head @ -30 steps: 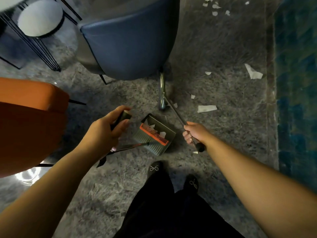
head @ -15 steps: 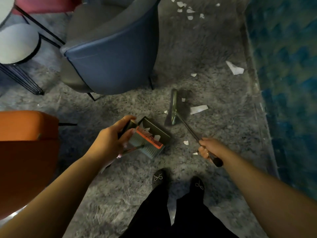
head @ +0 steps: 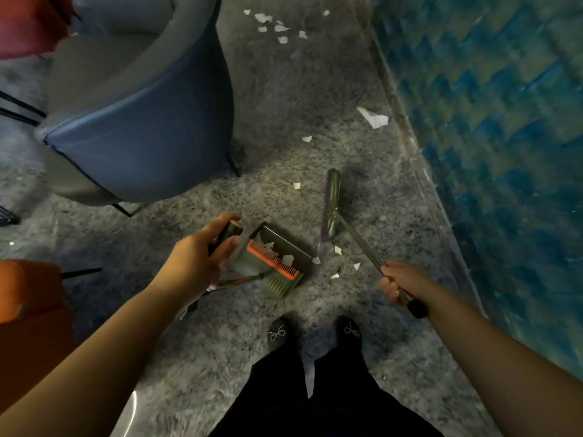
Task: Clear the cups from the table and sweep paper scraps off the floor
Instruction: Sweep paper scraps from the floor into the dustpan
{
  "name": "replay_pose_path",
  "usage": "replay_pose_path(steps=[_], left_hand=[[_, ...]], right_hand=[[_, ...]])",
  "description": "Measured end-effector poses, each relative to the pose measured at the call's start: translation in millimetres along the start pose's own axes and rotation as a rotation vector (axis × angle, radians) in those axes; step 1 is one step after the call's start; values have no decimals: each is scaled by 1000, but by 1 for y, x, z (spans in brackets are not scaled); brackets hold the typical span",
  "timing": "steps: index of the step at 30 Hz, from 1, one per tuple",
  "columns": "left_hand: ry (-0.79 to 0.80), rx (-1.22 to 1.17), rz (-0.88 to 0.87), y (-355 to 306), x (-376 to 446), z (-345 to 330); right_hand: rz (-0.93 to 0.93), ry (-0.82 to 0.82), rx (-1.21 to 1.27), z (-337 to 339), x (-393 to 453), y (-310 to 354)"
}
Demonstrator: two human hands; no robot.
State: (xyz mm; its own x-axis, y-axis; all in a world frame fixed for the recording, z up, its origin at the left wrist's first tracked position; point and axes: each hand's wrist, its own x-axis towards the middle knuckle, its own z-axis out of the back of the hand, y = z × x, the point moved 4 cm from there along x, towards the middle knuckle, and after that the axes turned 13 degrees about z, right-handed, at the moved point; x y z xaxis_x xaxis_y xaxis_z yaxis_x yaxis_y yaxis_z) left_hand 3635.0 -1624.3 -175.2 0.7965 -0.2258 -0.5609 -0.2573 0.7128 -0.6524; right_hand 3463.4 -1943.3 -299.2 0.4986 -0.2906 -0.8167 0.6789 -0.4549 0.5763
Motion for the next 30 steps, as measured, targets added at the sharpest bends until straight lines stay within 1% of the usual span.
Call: replay_pose_path(steps=[3, 5, 9, 13, 18, 21, 23, 25, 30], left_hand=[[31, 36, -26, -8, -1, -2], [55, 62, -43, -13, -3, -2], [80, 100, -74, -18, -6, 4], [106, 112, -79, -15, -6, 13], [146, 134, -73, -6, -5, 15], [155, 152, -78, -6, -5, 12], [158, 154, -75, -8, -5, 8], [160, 158, -74, -12, -5, 3], [113, 155, -79, -30, -1, -9]], right_hand=[[54, -16, -68, 2, -19, -1], [47, -20, -83, 2, -31, -7], [0, -28, -6, 4, -52, -23], [-41, -38, -4, 4, -67, -44], [-174, -28, 39, 4, -70, -74], [-218, -14, 72, 6, -65, -82], [-196, -30, 64, 8, -59, -81], [-148, -58, -4, 10, -52, -78], [-60, -103, -66, 20, -28, -54]])
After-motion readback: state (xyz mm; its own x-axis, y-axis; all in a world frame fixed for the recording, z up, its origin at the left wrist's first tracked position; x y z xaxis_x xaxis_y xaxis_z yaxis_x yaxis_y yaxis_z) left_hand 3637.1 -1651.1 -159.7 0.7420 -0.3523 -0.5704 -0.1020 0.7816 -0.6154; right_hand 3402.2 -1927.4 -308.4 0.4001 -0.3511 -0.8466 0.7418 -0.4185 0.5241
